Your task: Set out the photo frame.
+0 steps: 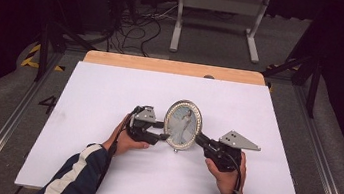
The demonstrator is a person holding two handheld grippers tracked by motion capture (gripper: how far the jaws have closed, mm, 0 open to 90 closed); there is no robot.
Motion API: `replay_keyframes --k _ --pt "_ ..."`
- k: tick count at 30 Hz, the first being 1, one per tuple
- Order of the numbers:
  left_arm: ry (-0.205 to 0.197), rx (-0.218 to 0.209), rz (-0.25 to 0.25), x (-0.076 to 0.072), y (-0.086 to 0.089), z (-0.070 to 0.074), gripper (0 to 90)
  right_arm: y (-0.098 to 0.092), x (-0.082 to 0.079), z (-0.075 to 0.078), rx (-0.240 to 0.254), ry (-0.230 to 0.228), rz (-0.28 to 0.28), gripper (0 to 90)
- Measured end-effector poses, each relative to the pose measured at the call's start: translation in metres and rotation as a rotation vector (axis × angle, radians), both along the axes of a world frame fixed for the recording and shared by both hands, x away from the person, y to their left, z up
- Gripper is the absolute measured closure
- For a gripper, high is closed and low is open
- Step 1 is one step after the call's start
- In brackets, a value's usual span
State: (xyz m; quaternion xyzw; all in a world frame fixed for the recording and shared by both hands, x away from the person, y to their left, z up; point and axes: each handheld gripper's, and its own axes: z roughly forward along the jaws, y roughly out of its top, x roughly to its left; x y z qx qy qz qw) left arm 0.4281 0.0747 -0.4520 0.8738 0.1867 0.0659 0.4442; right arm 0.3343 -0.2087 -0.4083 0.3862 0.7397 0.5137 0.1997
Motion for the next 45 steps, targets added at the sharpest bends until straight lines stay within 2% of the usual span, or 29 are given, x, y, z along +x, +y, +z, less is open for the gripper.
replay_keyframes --k 6,9,11,14,15,18,24,27,30,32,34,36,37,38,41,43,45 --pt "-0.033 -0.052 0.026 0.0 0.0 0.006 38.9 0.004 -0.001 0.001 -0.021 -0.019 -0.007 84.1" --pt "-0.041 -0.086 0.07 0.001 0.001 0.01 36.6 0.003 -0.002 0.002 -0.027 -0.016 -0.003 84.0" --pt "-0.041 -0.099 0.074 0.002 0.001 0.01 36.4 0.003 -0.002 0.002 -0.031 -0.014 -0.006 84.0" --pt "-0.057 -0.108 0.073 0.001 0.001 0.013 40.5 0.003 -0.003 0.002 -0.033 -0.016 -0.013 83.9" --pt "-0.071 -0.101 0.079 0.0 0.001 0.014 46.7 0.004 -0.003 0.001 -0.032 -0.019 -0.014 84.0" --pt "-0.11 -0.06 0.105 -0.001 0.001 0.015 56.2 0.005 -0.002 0.001 -0.029 -0.023 -0.013 84.1" --pt "-0.09 -0.063 0.106 -0.001 0.006 0.016 62.2 0.005 0.002 0.001 -0.018 -0.019 -0.028 84.4" --pt "-0.08 -0.039 0.109 -0.003 0.007 0.018 61.3 0.005 0.004 0.002 -0.018 -0.021 -0.033 84.3" --pt "-0.097 0.007 0.104 -0.008 0.006 0.021 59.4 0.004 0.007 0.002 -0.021 -0.025 -0.041 84.2" --pt "-0.094 0.009 0.09 -0.009 0.007 0.022 58.6 0.003 0.01 0.002 -0.02 -0.026 -0.051 84.3" --pt "-0.091 -0.016 0.091 -0.008 0.007 0.022 51.8 0.002 0.011 0.001 -0.008 -0.025 -0.049 84.4" --pt "-0.099 -0.023 0.114 -0.007 0.005 0.022 41.7 0.005 0.01 0.002 -0.026 -0.034 -0.058 84.1" --pt "-0.102 -0.033 0.123 -0.006 0.005 0.021 39.8 0.005 0.009 0.002 -0.032 -0.038 -0.061 84.0" --pt "-0.102 -0.033 0.123 -0.006 0.005 0.021 39.5 0.005 0.009 0.002 -0.032 -0.038 -0.061 84.0" --pt "-0.09 -0.081 0.138 -0.004 0.006 0.021 38.1 0.003 0.008 0.001 -0.024 -0.038 -0.066 83.6" --pt "-0.09 -0.093 0.142 -0.003 0.006 0.021 38.1 0.003 0.007 0.001 -0.019 -0.033 -0.067 83.5" --pt "-0.067 -0.103 0.139 -0.001 0.006 0.019 39.6 0.004 0.005 -0.001 -0.012 -0.019 -0.08 83.2"
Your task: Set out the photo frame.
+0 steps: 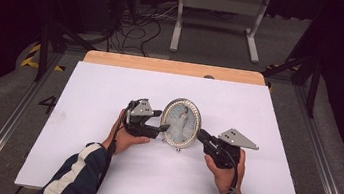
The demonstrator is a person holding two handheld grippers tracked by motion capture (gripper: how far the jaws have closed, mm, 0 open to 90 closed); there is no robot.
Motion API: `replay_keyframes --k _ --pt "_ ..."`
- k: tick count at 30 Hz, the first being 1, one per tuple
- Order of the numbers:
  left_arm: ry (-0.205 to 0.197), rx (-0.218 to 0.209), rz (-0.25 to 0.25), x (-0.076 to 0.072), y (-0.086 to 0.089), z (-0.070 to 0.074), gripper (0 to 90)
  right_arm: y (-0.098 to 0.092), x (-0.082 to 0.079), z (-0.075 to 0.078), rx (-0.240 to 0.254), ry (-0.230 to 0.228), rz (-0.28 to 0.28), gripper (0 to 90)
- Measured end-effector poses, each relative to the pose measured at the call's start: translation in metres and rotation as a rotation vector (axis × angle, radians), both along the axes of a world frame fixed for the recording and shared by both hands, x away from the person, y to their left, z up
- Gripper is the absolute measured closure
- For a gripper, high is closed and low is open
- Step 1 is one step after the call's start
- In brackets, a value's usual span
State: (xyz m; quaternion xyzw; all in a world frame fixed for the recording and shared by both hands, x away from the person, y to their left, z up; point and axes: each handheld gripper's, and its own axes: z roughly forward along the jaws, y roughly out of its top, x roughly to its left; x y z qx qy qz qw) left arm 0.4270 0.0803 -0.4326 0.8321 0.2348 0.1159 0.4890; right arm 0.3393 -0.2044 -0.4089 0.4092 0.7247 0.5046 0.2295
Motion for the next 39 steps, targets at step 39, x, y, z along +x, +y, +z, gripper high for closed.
replay_keyframes --k 39 --pt "-0.01 0.181 -0.013 -0.027 -0.004 -0.002 55.8 0.005 0.017 -0.006 -0.037 0.018 -0.008 83.3"
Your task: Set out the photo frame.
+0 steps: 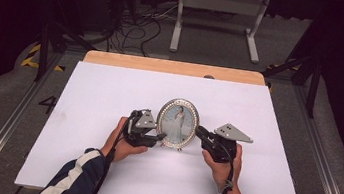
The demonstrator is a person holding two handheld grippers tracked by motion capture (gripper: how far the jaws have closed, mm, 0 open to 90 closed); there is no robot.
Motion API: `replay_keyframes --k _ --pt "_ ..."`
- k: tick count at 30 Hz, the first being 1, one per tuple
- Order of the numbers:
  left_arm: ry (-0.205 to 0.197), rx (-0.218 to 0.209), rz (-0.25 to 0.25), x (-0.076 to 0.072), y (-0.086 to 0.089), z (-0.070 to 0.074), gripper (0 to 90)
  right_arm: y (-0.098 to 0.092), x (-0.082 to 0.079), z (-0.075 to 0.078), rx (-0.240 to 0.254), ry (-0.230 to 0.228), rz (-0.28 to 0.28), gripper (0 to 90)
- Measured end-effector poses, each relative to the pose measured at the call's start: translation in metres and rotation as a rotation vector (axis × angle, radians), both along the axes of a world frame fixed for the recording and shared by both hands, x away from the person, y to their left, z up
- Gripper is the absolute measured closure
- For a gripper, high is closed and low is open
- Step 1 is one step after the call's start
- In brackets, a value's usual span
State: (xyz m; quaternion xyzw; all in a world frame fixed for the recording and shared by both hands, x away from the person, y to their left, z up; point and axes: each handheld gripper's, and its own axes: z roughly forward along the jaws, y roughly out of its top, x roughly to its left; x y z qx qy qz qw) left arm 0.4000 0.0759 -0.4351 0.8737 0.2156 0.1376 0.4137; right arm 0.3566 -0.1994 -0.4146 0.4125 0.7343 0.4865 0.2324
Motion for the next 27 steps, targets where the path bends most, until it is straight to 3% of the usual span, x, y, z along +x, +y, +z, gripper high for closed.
replay_keyframes --k 9,14,16,27 --pt "-0.023 -0.036 0.015 -0.005 0.006 0.004 48.0 0.002 -0.002 -0.003 -0.009 0.007 0.022 82.3" --pt "-0.031 -0.062 0.025 -0.007 0.012 0.006 53.2 -0.001 -0.003 -0.003 -0.016 0.0 0.023 82.7" --pt "-0.027 -0.069 0.02 -0.006 0.014 0.006 60.0 0.0 -0.002 -0.005 -0.021 0.003 0.033 83.4" --pt "-0.033 -0.048 0.021 -0.008 0.015 0.005 62.6 0.001 0.0 -0.006 -0.017 0.0 0.041 83.5"
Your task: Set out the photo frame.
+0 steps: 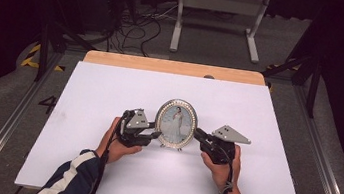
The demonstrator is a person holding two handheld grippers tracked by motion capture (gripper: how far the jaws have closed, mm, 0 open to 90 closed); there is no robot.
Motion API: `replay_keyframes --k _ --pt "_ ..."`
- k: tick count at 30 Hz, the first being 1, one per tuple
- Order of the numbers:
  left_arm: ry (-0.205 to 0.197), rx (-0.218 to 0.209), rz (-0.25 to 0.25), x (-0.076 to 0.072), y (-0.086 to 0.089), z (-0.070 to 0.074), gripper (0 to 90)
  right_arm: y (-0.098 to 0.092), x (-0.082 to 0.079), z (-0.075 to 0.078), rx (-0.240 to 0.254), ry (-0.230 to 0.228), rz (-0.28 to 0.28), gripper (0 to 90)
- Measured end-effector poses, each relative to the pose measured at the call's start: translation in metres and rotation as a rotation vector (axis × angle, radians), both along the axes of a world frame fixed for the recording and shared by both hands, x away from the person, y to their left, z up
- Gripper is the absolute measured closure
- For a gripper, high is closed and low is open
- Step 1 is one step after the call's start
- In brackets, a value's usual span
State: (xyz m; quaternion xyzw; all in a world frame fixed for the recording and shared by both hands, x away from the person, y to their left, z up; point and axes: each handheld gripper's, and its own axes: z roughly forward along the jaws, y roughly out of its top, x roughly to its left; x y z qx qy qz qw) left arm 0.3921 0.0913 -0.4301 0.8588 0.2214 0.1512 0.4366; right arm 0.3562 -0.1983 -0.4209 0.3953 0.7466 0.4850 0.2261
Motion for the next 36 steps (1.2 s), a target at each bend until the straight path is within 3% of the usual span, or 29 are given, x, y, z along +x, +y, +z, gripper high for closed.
replay_keyframes --k 10,14,23,28,36 --pt "-0.008 0.016 0.006 -0.001 0.0 0.001 66.0 0.001 0.001 0.0 -0.016 -0.003 0.006 83.4" --pt "-0.031 0.034 -0.011 -0.004 0.001 0.003 61.5 0.001 0.0 0.0 -0.036 -0.01 0.013 82.5" --pt "-0.063 -0.003 -0.015 -0.009 0.019 0.004 54.2 -0.003 -0.004 0.004 -0.068 -0.04 0.043 79.7" --pt "-0.092 0.001 -0.017 -0.012 0.021 0.004 52.8 -0.004 -0.004 0.004 -0.079 -0.043 0.042 78.7" --pt "-0.082 0.008 0.011 -0.006 0.02 -0.001 50.0 -0.003 0.0 0.002 -0.092 -0.045 0.05 75.4"
